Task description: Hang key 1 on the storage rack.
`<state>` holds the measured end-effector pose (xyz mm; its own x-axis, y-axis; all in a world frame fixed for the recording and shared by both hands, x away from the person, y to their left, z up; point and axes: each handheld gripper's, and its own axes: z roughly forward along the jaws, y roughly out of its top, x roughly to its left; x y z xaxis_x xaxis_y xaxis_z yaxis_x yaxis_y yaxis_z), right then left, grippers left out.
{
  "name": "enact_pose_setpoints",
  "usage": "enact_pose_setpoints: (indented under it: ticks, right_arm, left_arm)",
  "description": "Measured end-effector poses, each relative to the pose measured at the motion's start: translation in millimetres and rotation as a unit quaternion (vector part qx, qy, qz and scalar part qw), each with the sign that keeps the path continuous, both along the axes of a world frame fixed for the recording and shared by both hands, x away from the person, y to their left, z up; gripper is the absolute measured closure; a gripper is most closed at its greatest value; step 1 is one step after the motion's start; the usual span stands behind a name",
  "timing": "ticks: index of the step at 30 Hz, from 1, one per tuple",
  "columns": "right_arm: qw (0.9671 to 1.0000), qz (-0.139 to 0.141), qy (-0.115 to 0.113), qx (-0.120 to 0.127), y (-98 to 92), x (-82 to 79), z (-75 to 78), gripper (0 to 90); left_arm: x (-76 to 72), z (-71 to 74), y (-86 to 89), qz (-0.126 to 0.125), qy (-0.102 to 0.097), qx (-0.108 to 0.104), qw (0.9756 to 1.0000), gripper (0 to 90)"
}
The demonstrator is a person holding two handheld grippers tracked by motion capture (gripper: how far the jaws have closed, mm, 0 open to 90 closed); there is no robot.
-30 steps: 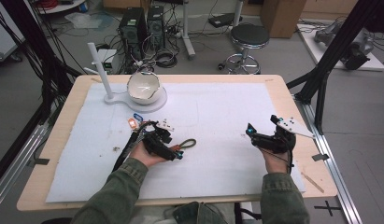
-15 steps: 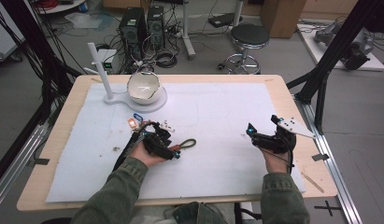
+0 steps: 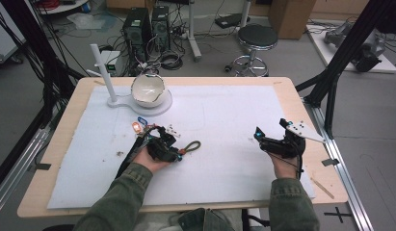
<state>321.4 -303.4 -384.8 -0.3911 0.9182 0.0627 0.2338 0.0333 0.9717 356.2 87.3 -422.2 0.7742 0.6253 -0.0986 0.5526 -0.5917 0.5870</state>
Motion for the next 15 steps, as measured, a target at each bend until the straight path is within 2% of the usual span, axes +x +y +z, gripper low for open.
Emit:
enact_pose_setpoints:
  ticks: [3,7,9,15]
  right_arm:
    - [1.0,-0.001,0.0,0.001,0.0,-0.3,0.2,0.4]
    - [1.0,-0.002,-0.002,0.0,0.0,-0.3,0.2,0.4]
    - [1.0,-0.001,-0.003,-0.001,0.1,0.0,0.0,0.4]
    - [1.0,-0.001,-0.001,-0.001,0.4,-0.1,0.0,0.4]
  left_arm:
    - [1.8,1.0,2.6,0.001,0.014,-0.012,0.9998,70.9]
    - [1.0,4.2,4.5,-0.003,0.02,-0.021,0.9996,71.2]
    - [-0.6,5.4,4.7,-0.002,0.015,-0.015,0.9998,71.1]
    - [-3.3,11.0,8.1,-0.005,0.012,-0.026,0.9996,71.0]
